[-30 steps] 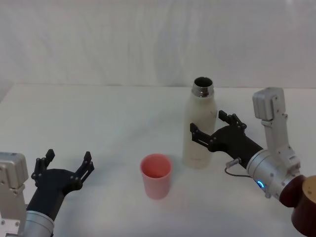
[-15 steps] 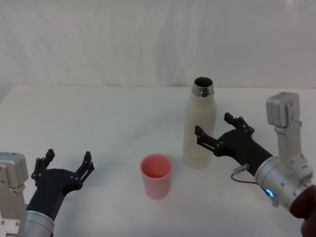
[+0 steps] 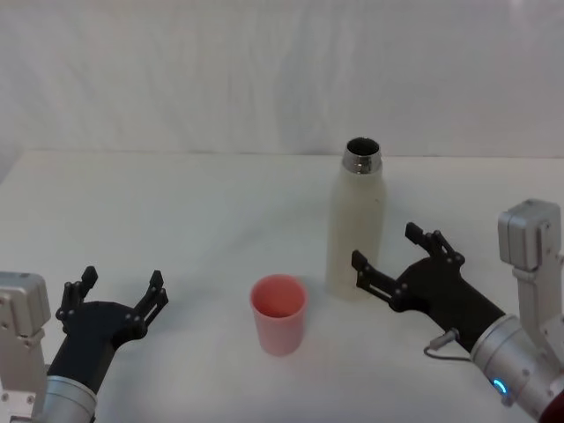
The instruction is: Grasp the thermos with one hand and pour water into the cup lid.
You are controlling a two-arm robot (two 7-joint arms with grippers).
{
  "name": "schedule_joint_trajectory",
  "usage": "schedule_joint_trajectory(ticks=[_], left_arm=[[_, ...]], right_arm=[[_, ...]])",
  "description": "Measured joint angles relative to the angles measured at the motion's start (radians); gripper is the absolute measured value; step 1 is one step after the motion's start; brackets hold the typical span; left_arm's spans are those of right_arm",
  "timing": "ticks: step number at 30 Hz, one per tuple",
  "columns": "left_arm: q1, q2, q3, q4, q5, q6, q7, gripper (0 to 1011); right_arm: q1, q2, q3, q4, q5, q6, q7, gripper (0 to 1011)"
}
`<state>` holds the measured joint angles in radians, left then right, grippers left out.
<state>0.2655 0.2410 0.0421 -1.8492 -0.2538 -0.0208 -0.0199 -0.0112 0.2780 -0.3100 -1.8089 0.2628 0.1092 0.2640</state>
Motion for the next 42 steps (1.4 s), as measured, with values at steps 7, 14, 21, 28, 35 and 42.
schedule_joint_trajectory(ticks=[7,14,21,28,35,42], left_arm=[[0.0,0.0,0.0,0.0,0.0,0.0,0.0,1001],[0.0,0.0,0.0,0.0,0.0,0.0,0.0,1001],[0.0,0.0,0.0,0.0,0.0,0.0,0.0,1001],[0.0,0.0,0.0,0.0,0.0,0.0,0.0,1001],[0.0,0.0,0.0,0.0,0.0,0.0,0.0,1001],[0.0,0.0,0.0,0.0,0.0,0.0,0.0,1001]], right_arm=[[-0.02,0.005,-0.011,0.014,0.006,-0.032,0.014,1002],[-0.029,0.003,-0.025,0.045,0.014,-0.06,0.024,1002],[-0.03,-0.003,-0.031,0.066,0.017,-0.074,0.026,1002],[-0.029,-0.003,-0.03,0.063,0.017,-0.072,0.026,1001],[-0.029,-0.002,-0.03,0.061,0.016,-0.07,0.026,1002],[-0.028,-0.002,-0.029,0.06,0.015,-0.069,0.026,1001]])
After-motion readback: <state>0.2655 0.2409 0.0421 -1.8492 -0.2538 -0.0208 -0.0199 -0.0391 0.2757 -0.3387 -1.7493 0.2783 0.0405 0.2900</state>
